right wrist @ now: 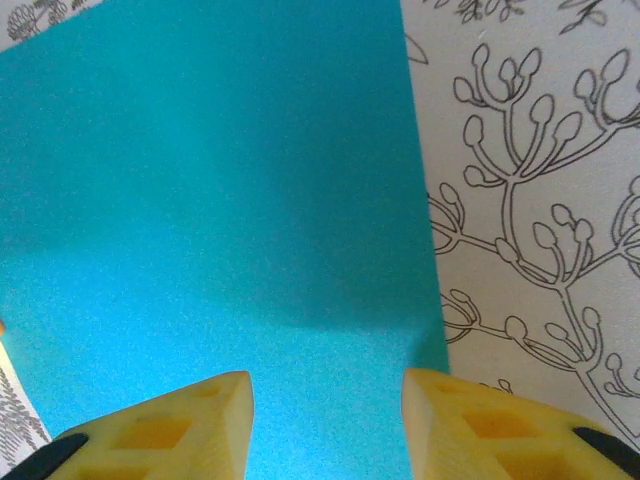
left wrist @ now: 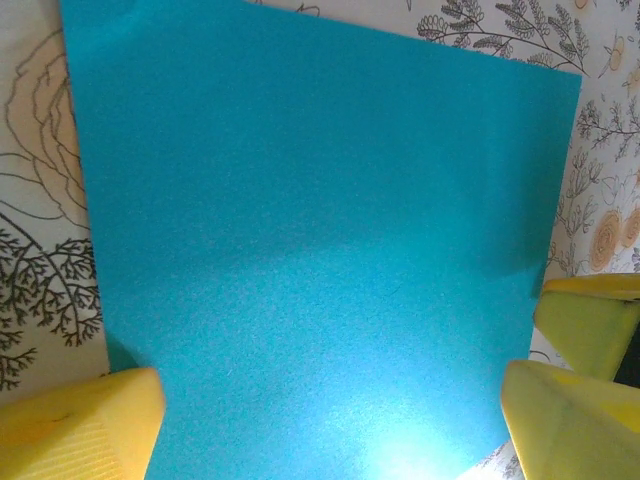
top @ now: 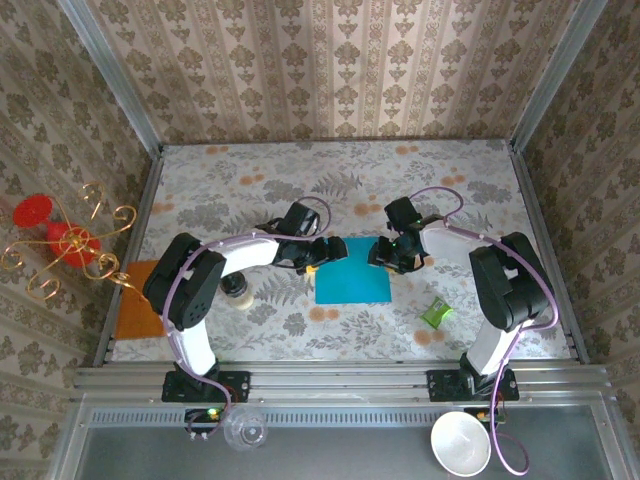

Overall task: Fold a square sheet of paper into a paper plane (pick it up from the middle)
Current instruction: First fold in half a square sheet of paper at the center of the table.

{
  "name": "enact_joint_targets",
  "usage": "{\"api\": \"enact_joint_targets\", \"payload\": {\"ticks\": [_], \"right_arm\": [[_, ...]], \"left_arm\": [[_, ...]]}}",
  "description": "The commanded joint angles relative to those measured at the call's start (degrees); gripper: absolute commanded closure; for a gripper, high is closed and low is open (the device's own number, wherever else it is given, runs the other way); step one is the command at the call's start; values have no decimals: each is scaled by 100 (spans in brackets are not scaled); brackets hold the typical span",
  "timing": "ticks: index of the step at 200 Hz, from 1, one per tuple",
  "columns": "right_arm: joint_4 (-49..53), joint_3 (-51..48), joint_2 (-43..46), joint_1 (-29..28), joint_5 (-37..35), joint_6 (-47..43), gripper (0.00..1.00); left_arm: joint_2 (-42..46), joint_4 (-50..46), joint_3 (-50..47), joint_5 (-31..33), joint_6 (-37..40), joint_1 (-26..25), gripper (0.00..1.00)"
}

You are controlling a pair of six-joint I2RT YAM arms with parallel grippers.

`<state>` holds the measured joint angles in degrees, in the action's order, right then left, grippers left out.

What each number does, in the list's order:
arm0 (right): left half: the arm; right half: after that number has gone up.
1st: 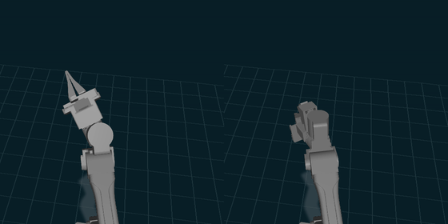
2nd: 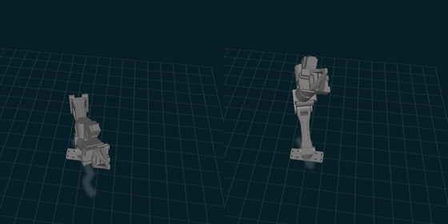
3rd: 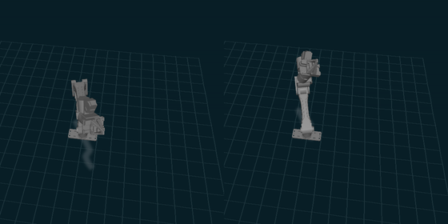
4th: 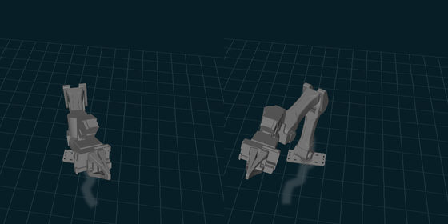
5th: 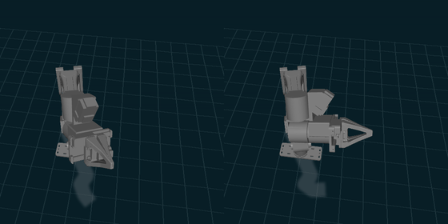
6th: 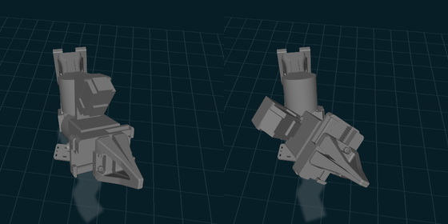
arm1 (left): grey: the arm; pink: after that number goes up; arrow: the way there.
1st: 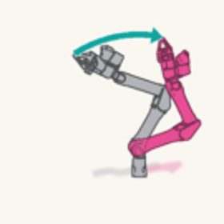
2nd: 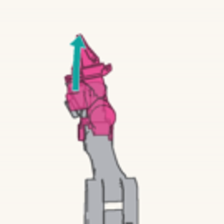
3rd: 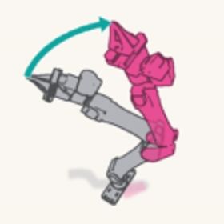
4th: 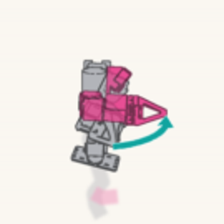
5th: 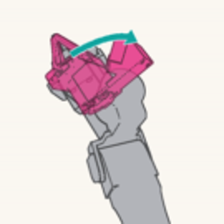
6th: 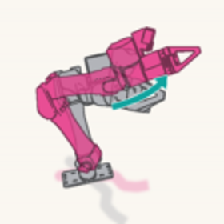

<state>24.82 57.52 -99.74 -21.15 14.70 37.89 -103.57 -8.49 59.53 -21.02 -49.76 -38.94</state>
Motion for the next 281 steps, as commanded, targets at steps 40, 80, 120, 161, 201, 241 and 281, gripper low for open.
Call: {"api": "enact_joint_targets", "payload": {"ticks": [40,80,120,161,201,241,281], "right_arm": [[62,-110,-278,14,218,-194,56],[32,-109,-344,23,235,-258,56],[25,-109,-379,25,209,-350,56],[-107,-194,-415,32,240,-335,56],[-252,-324,-351,57,300,-313,56],[-465,-364,-410,58,640,-293,56],[-739,-393,-521,33,943,-139,59]], "left_arm": [[-187,-247,53,72,-111,-26,11],[253,-436,248,125,230,38,11],[486,-175,178,191,172,-55,11],[-8,127,225,-249,-131,-158,12],[-174,30,157,-8,-173,-176,10],[-191,226,-56,114,-328,-172,8],[-129,356,-232,193,-390,-167,8]]}}
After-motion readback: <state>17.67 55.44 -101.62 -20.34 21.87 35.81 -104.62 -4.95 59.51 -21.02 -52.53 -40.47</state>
